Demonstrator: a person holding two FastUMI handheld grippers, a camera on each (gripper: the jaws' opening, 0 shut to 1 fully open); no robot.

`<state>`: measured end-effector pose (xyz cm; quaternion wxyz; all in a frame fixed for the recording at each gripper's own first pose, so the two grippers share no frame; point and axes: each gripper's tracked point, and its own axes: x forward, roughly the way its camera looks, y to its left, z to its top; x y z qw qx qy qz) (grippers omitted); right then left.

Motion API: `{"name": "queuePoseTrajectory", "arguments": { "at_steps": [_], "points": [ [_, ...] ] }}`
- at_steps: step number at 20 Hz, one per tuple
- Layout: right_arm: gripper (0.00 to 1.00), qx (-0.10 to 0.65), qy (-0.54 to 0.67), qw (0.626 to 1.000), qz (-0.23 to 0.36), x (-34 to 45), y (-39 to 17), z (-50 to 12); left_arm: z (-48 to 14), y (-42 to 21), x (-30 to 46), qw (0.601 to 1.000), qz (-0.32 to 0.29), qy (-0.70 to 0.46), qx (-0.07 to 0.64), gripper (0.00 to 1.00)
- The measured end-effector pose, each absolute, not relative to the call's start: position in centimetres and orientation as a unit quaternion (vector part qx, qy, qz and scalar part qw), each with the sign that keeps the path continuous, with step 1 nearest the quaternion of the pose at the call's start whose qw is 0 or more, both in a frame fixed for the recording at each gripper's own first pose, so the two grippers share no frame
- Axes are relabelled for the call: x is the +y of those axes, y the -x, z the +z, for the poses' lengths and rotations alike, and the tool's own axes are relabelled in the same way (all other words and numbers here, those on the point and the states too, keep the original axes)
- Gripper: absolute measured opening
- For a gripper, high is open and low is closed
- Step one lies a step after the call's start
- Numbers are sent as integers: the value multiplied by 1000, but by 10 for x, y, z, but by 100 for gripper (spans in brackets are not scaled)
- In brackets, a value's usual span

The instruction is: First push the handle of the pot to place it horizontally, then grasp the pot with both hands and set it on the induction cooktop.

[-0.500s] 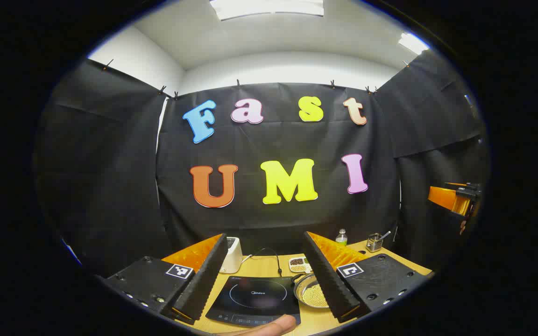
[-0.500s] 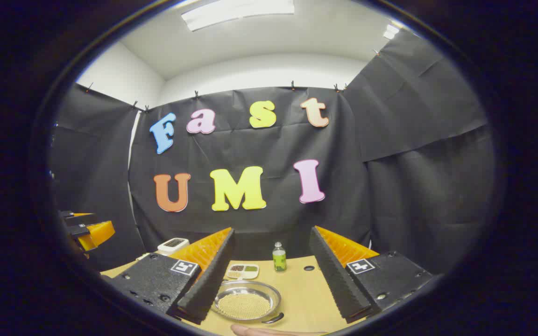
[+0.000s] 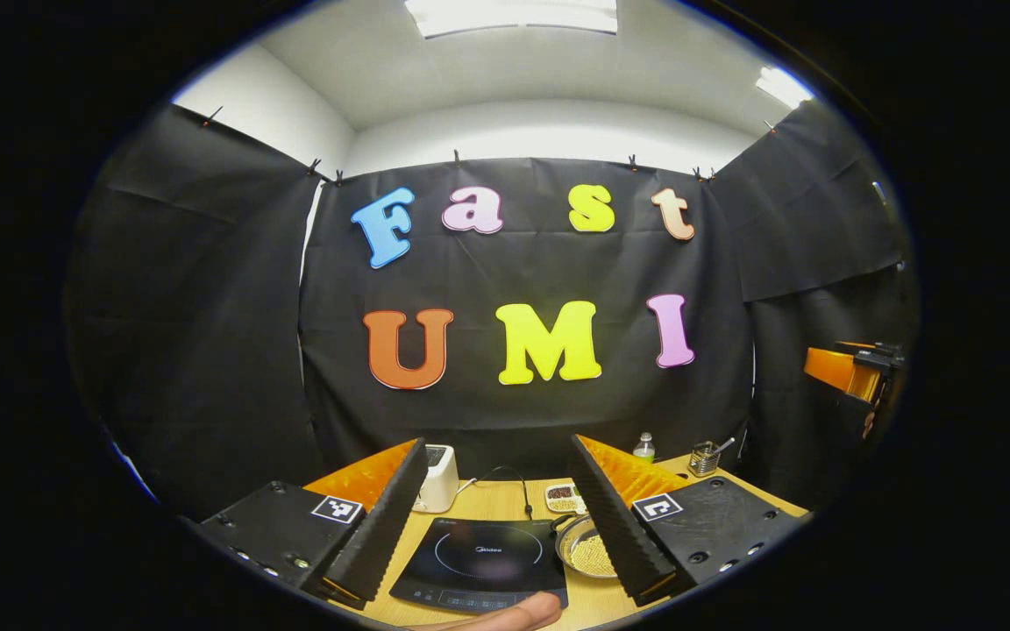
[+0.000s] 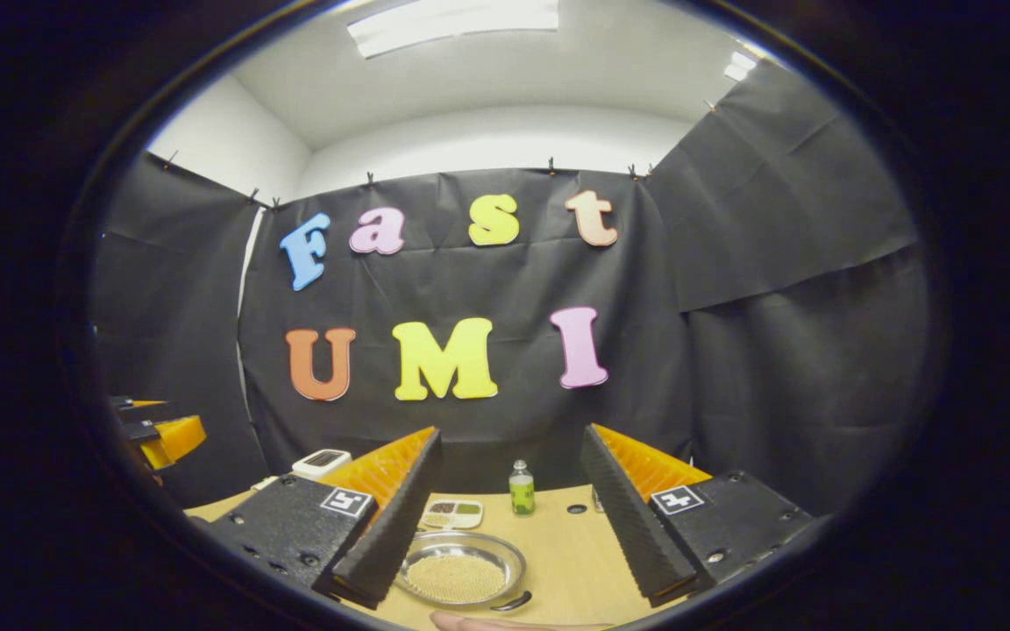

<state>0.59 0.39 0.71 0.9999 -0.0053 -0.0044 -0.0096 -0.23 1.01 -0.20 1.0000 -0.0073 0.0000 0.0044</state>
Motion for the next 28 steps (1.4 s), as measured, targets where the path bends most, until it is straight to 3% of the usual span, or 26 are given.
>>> {"name": "queuePoseTrajectory", "arguments": {
  "at_steps": [15, 17, 19, 21, 24, 27, 28],
  "points": [
    [99, 36, 9, 999, -8, 7, -38, -33, -6, 10, 6, 1000, -8, 7, -11, 96],
    [87, 58, 30, 998, -17, 3, -50, -54, -8, 12, 5, 1000, -9, 8, -11, 96],
    [79, 76, 40, 996, 13, 16, -58, -71, -10, 12, 4, 1000, -10, 8, -11, 96],
    [55, 104, 34, 993, 36, 24, -63, -93, -13, 13, 2, 1000, -13, 9, -9, 96],
    [31, 143, 23, 989, 34, 17, -72, -124, -16, 14, 0, 1000, -15, 6, -7, 96],
    [0, 180, 19, 983, 34, 18, -73, -153, -20, 14, -6, 1000, -26, 4, -6, 96],
    [0, 194, 32, 980, 38, 20, -69, -166, -21, 15, -8, 999, -33, 4, -6, 96]
  ]
}}
